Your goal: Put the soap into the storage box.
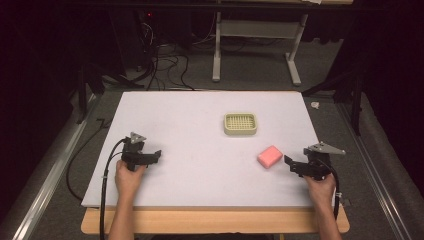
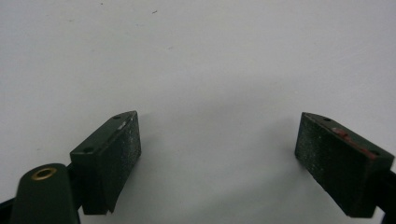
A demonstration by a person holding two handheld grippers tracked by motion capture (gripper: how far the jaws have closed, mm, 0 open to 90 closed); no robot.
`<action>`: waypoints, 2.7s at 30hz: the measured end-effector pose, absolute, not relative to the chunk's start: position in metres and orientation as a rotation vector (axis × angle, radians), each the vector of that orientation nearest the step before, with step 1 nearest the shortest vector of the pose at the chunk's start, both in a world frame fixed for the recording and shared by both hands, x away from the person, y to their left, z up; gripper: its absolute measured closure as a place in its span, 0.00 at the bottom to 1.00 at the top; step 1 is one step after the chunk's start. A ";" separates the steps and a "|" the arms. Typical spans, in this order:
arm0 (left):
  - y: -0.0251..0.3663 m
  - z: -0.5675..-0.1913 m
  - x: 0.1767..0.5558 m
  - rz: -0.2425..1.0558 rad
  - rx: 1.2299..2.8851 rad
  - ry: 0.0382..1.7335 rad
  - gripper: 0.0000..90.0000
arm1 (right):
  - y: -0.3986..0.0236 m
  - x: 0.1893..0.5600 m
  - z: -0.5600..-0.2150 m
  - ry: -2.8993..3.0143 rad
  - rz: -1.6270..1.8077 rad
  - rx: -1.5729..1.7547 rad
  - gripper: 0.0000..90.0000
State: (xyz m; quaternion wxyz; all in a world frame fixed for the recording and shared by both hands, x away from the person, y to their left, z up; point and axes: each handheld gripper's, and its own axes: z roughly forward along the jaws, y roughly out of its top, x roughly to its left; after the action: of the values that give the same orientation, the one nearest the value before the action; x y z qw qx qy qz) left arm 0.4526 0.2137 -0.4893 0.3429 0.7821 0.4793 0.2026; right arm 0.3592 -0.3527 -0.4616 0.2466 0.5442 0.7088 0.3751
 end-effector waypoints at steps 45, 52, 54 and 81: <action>0.213 -0.489 0.452 0.533 2.032 1.249 0.16 | -0.311 0.374 -0.471 2.093 0.997 1.342 0.13; 0.213 -0.489 0.452 0.533 2.032 1.250 0.17 | -0.307 0.378 -0.474 2.100 0.982 1.350 0.13; 0.213 -0.489 0.452 0.533 2.032 1.250 0.17 | -0.306 0.378 -0.475 2.099 0.979 1.348 0.13; 0.213 -0.489 0.452 0.534 2.031 1.251 0.17 | -0.314 0.378 -0.472 2.099 0.928 1.375 0.13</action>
State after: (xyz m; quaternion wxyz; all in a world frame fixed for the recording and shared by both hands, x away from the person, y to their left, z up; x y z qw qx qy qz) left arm 0.4516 0.2129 -0.4892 0.3414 0.7810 0.4810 0.2054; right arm 0.3781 -0.3136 -0.4719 0.2307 0.5001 0.7633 0.3376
